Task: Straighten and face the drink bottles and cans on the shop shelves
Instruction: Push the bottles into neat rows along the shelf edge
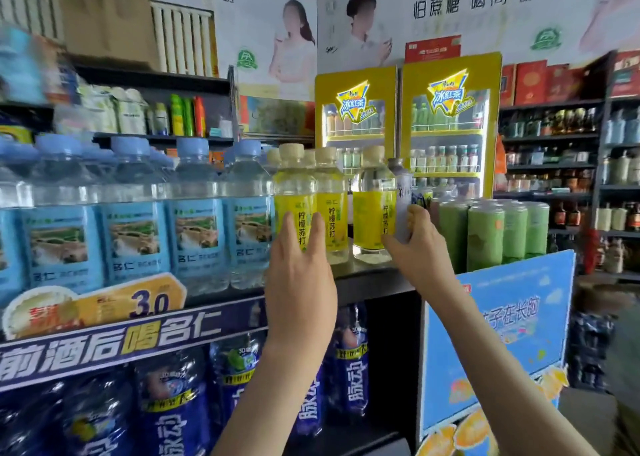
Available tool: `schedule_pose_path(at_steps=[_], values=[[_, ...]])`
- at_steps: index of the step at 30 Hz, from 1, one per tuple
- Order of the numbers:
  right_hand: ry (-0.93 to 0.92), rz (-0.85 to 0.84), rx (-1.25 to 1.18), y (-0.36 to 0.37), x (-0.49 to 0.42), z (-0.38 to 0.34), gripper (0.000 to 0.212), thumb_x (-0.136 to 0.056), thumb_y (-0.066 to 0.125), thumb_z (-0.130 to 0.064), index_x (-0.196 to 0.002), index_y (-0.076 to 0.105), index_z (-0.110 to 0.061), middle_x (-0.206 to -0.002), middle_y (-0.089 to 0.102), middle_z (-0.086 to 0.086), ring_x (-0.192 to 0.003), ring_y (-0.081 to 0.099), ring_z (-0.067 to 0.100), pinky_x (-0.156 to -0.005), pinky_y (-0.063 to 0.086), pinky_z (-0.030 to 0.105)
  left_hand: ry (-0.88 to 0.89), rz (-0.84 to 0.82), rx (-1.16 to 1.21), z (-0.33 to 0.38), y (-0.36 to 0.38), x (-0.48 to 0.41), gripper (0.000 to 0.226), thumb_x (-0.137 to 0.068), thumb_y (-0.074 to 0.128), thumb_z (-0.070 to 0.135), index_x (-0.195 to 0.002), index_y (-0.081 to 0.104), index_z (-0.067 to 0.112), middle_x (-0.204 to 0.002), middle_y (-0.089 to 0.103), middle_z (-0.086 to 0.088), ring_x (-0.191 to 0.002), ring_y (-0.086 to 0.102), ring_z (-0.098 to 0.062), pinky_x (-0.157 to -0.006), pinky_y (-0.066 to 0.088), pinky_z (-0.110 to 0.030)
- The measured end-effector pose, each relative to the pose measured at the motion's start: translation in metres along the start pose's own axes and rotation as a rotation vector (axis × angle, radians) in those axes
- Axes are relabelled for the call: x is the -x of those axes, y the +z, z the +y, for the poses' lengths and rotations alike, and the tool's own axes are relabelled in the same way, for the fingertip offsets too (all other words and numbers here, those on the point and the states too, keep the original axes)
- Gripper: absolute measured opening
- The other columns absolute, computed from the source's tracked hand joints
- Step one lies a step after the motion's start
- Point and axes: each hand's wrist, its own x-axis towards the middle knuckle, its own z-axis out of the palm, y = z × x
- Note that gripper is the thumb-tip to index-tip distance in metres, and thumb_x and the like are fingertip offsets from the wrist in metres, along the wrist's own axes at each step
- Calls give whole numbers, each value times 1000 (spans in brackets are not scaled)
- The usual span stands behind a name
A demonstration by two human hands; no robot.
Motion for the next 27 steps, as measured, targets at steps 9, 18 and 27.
schedule_pose_path(at_steps=[9, 18, 27], values=[[34, -364, -211, 4, -43, 14, 53, -79, 76, -31, -121, 46, -18, -111, 61, -1, -95, 58, 15, -76, 44, 28, -32, 39, -239, 8, 16, -16, 80, -62, 80, -8, -135, 49, 4, -139, 41, -29, -121, 48, -46, -79, 56, -43], [11, -501, -228, 15, -59, 19, 49, -77, 77, -35, -114, 49, -18, -108, 61, -1, -96, 57, 16, -78, 44, 28, -91, -10, -339, 15, 20, -16, 82, -73, 75, -6, -143, 36, 8, -145, 33, -26, -126, 41, -42, -79, 55, -41], [-83, -574, -259, 4, -56, 11, 34, -80, 75, -27, -77, 41, -29, -78, 53, -13, -69, 47, -2, -57, 37, 13, -128, -55, -358, 19, 23, -21, 80, -93, 55, 2, -152, 4, 14, -155, 3, -22, -142, 14, -38, -108, 35, -40]])
